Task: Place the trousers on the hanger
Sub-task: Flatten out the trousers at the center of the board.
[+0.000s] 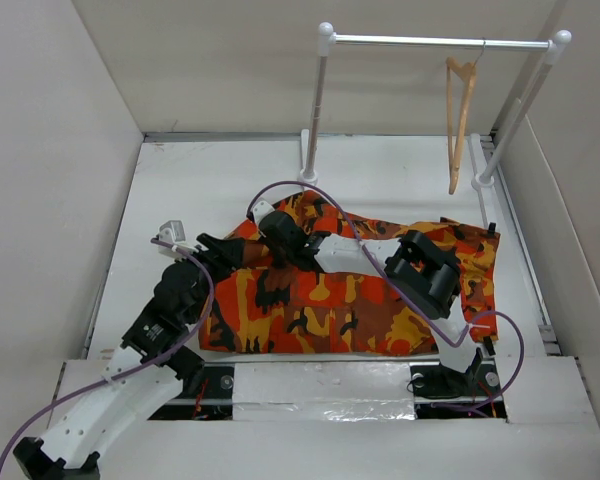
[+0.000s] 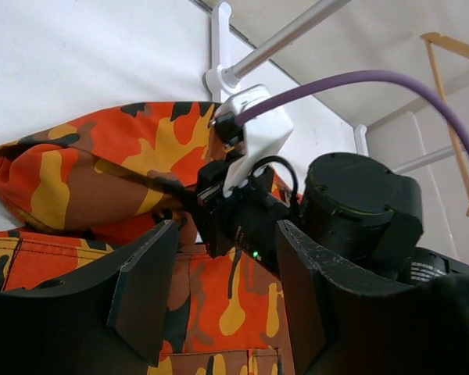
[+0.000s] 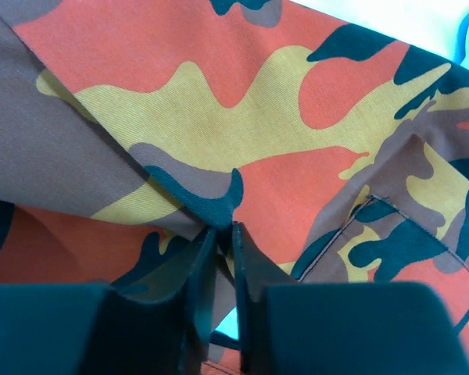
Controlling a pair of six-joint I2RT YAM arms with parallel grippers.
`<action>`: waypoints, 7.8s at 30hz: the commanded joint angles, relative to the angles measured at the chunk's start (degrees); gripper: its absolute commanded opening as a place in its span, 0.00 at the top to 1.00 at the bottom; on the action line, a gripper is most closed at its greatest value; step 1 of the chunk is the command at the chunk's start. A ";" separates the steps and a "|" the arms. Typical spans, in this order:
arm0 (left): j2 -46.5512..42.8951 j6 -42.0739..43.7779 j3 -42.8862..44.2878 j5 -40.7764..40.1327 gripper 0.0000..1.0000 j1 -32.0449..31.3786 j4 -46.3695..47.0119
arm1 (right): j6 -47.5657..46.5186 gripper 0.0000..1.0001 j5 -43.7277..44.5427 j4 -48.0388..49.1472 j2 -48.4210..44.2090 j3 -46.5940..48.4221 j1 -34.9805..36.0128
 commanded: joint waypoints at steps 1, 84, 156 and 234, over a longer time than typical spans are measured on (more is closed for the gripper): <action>0.68 -0.42 -0.72 0.17 0.50 -0.15 3.13 | 0.01 0.90 1.16 2.03 -0.93 0.52 -0.24; 35.31 -0.51 12.62 6.58 1.00 12.73 17.30 | 16.80 0.84 -5.60 4.66 -66.51 -54.41 -20.29; 40.33 -8.86 43.05 15.99 1.00 52.50 17.98 | 19.08 0.21 -31.02 21.18 -34.49 -39.18 -60.98; 31.42 -0.95 27.40 -0.01 1.00 50.92 11.57 | -4.65 1.00 -16.95 15.75 -13.87 -7.31 -24.94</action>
